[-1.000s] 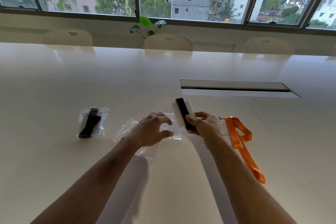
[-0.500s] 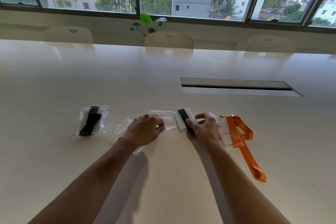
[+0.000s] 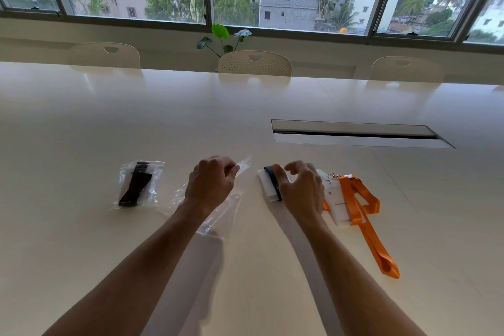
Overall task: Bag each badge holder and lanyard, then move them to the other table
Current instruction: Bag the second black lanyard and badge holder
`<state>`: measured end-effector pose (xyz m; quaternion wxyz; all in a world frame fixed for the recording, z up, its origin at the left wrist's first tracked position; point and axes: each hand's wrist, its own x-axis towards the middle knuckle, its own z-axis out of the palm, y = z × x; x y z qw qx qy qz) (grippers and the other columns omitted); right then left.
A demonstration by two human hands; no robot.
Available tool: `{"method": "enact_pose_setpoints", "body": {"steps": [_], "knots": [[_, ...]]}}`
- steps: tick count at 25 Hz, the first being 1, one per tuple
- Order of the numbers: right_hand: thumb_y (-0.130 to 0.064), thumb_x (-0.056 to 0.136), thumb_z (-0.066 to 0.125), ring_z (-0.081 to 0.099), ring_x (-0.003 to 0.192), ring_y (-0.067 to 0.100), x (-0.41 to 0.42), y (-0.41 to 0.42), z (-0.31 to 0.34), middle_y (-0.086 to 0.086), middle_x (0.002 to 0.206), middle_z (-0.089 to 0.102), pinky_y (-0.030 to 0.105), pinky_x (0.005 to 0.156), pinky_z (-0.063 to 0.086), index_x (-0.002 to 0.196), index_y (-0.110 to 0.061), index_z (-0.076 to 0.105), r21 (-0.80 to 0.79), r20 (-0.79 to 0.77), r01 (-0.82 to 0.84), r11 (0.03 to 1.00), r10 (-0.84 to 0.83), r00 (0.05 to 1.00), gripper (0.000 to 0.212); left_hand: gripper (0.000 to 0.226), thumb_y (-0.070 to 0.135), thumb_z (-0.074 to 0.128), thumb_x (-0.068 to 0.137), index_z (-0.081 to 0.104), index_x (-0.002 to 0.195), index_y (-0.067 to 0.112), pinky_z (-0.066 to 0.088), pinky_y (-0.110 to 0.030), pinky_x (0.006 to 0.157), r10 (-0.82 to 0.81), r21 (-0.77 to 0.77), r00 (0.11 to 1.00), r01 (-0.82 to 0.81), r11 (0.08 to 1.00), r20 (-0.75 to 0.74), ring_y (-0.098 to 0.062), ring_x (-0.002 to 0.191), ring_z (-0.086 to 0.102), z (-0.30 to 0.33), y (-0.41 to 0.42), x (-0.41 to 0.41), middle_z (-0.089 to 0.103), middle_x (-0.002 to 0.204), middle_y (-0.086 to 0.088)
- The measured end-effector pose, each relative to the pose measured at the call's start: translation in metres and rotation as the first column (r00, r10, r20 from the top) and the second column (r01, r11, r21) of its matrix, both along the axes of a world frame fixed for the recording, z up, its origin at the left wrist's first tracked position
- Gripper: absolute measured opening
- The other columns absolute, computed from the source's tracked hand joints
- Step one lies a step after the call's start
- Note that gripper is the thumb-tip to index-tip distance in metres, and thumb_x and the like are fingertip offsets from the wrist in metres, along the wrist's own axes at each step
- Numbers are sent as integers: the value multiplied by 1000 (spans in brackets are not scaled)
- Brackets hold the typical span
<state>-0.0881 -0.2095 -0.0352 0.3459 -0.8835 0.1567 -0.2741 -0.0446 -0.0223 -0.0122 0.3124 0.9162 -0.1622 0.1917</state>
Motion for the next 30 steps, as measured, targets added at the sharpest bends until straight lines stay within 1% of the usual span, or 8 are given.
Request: {"method": "enact_pose_setpoints", "body": {"steps": [4, 6, 9, 12, 16, 21, 25, 30], "knots": [[-48, 89, 62, 63, 65, 5, 2, 24, 14, -14, 75, 65, 15, 55, 40, 85, -24, 66, 259, 4, -194, 946, 199, 980, 25, 15, 30, 66, 88, 73, 90, 17, 55, -34, 72, -20, -80, 999, 23, 996, 31, -17, 74, 65, 8, -14, -7, 71, 84, 0], [-44, 91, 61, 68, 60, 9, 1, 39, 13, -4, 76, 70, 19, 52, 48, 89, -17, 66, 404, 11, -287, 869, 309, 951, 27, 13, 26, 67, 88, 74, 88, 16, 56, -32, 70, -58, -125, 998, 61, 990, 24, -13, 71, 65, 10, -20, -12, 72, 80, 2], [-33, 94, 60, 72, 64, 16, 0, 47, 13, 7, 79, 72, 24, 51, 55, 95, -7, 66, 593, 60, -323, 738, 359, 931, 27, 11, 20, 66, 89, 75, 88, 14, 58, -28, 65, -113, -212, 993, 103, 972, -35, -5, 63, 66, 10, -21, -14, 73, 73, 4], [-29, 95, 60, 73, 67, 22, 2, 43, 16, 12, 78, 73, 29, 53, 56, 93, -5, 68, 672, 61, -310, 673, 367, 928, 25, 11, 20, 67, 89, 76, 92, 15, 56, -19, 57, -184, -289, 973, 138, 947, -137, -2, 57, 67, 12, -16, -15, 73, 72, 6], [-24, 97, 58, 73, 63, 18, 2, 40, 15, 10, 74, 72, 31, 51, 58, 89, -7, 68, 585, 29, -294, 756, 343, 939, 22, 10, 17, 67, 88, 76, 94, 18, 57, -17, 62, -235, -262, 958, 187, 947, -166, 0, 62, 68, 14, -15, -16, 73, 74, 7], [-22, 97, 55, 69, 58, 20, 4, 44, 10, 7, 71, 69, 37, 59, 60, 83, -8, 66, 180, -48, -271, 946, 283, 958, 23, 9, 18, 66, 82, 73, 80, 13, 57, -28, 66, -53, -211, 993, 29, 977, -107, -9, 60, 66, 10, -20, -18, 71, 66, 4], [-16, 92, 54, 60, 58, 17, 1, 42, 4, 6, 72, 64, 28, 55, 46, 71, -6, 64, -23, -7, -193, 981, 193, 981, 25, 9, 15, 66, 79, 66, 72, 10, 54, -32, 64, 42, -152, 999, -44, 987, -17, -17, 60, 61, 9, -18, -17, 66, 65, 0], [-13, 89, 56, 62, 61, 19, 1, 39, 4, 8, 75, 66, 36, 63, 57, 82, -4, 64, -65, -10, -168, 984, 168, 986, 14, 11, 15, 65, 81, 65, 74, 7, 52, -35, 64, 72, -133, 996, -64, 989, 57, -23, 63, 59, 10, -16, -13, 65, 69, -5]]}}
